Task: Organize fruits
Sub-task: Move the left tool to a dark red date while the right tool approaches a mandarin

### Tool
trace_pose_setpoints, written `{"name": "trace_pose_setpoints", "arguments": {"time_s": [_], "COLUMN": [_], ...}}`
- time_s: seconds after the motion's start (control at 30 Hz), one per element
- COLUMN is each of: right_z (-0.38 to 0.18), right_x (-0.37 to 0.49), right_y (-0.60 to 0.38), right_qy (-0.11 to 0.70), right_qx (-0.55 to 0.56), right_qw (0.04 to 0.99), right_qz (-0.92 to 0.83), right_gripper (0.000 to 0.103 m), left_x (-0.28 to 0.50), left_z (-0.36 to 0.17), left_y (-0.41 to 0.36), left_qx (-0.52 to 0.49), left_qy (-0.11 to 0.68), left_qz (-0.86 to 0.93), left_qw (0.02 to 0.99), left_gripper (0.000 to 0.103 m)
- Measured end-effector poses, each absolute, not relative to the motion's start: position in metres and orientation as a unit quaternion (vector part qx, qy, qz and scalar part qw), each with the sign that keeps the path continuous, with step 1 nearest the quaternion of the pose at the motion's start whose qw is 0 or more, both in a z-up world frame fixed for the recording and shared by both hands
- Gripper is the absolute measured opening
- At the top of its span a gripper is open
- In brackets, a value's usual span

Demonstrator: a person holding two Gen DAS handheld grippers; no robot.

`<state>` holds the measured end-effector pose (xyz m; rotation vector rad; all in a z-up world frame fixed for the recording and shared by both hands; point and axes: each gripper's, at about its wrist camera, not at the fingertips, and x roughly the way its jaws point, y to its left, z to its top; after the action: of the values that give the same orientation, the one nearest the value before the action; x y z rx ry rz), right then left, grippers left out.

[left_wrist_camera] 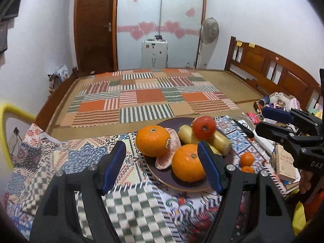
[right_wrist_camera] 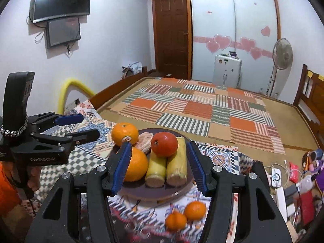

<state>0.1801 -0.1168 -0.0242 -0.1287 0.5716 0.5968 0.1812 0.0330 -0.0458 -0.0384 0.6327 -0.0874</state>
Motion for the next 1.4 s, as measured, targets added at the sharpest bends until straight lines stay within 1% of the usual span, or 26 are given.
{"name": "trace_pose_setpoints", "arguments": {"time_s": [0.07, 0.1, 0.17, 0.23, 0.3, 0.4, 0.6, 0.8, 0.87, 1.03, 1.2, 1.23, 1.27, 1.3, 1.37, 1.4], "right_z": [-0.021, -0.019, -0.016, -0.016, -0.017, -0.026, -0.050, -0.079, -0.089, -0.105, -0.119, -0.123, -0.125, -0.128, -0.131, -0.133], "right_x": [0.169, 0.163, 0.151, 0.142, 0.135, 0.123, 0.110, 0.109, 0.108, 0.113, 0.129, 0.132, 0.135, 0.138, 0.144, 0.147], "right_y": [-0.123, -0.125, -0.130, -0.137, -0.142, -0.150, -0.167, -0.178, -0.180, -0.178, -0.174, -0.173, -0.172, -0.171, -0.168, -0.167], "right_qy": [0.271, 0.267, 0.262, 0.260, 0.259, 0.257, 0.278, 0.303, 0.309, 0.318, 0.332, 0.335, 0.337, 0.340, 0.347, 0.350], "right_qx": [-0.060, -0.060, -0.059, -0.050, -0.045, -0.045, -0.035, -0.047, -0.054, -0.064, -0.054, -0.051, -0.049, -0.048, -0.047, -0.046], "right_qw": [0.917, 0.918, 0.921, 0.923, 0.924, 0.929, 0.927, 0.926, 0.925, 0.922, 0.915, 0.914, 0.913, 0.912, 0.908, 0.907], "right_qz": [0.288, 0.285, 0.281, 0.280, 0.277, 0.264, 0.248, 0.221, 0.213, 0.212, 0.220, 0.222, 0.223, 0.224, 0.229, 0.230], "right_gripper": [0.061, 0.063, 0.063, 0.065, 0.069, 0.070, 0.070, 0.070, 0.070, 0.070, 0.070, 0.070, 0.069, 0.066, 0.061, 0.058], "left_x": [0.165, 0.155, 0.139, 0.123, 0.110, 0.096, 0.076, 0.073, 0.077, 0.091, 0.100, 0.102, 0.104, 0.106, 0.110, 0.113], "left_z": [-0.039, -0.035, -0.032, -0.032, -0.035, -0.043, -0.066, -0.090, -0.100, -0.128, -0.144, -0.146, -0.147, -0.149, -0.152, -0.152], "left_y": [0.030, 0.028, 0.026, 0.023, 0.019, 0.015, 0.005, -0.009, -0.012, -0.017, -0.020, -0.021, -0.021, -0.021, -0.022, -0.023], "left_qx": [-0.015, -0.012, -0.009, -0.007, -0.005, -0.014, -0.021, -0.017, -0.019, -0.022, -0.020, -0.021, -0.021, -0.019, -0.018, -0.018], "left_qy": [0.305, 0.301, 0.296, 0.294, 0.296, 0.305, 0.320, 0.337, 0.349, 0.378, 0.384, 0.385, 0.386, 0.386, 0.389, 0.392], "left_qz": [-0.033, -0.029, -0.023, -0.017, -0.014, -0.014, -0.037, -0.051, -0.057, -0.061, -0.061, -0.064, -0.066, -0.066, -0.069, -0.072], "left_qw": [0.952, 0.953, 0.955, 0.956, 0.955, 0.952, 0.946, 0.940, 0.935, 0.923, 0.921, 0.920, 0.920, 0.920, 0.918, 0.917], "left_gripper": [0.073, 0.074, 0.079, 0.081, 0.081, 0.081, 0.081, 0.079, 0.069, 0.060, 0.058, 0.056, 0.054, 0.053, 0.045, 0.043]}}
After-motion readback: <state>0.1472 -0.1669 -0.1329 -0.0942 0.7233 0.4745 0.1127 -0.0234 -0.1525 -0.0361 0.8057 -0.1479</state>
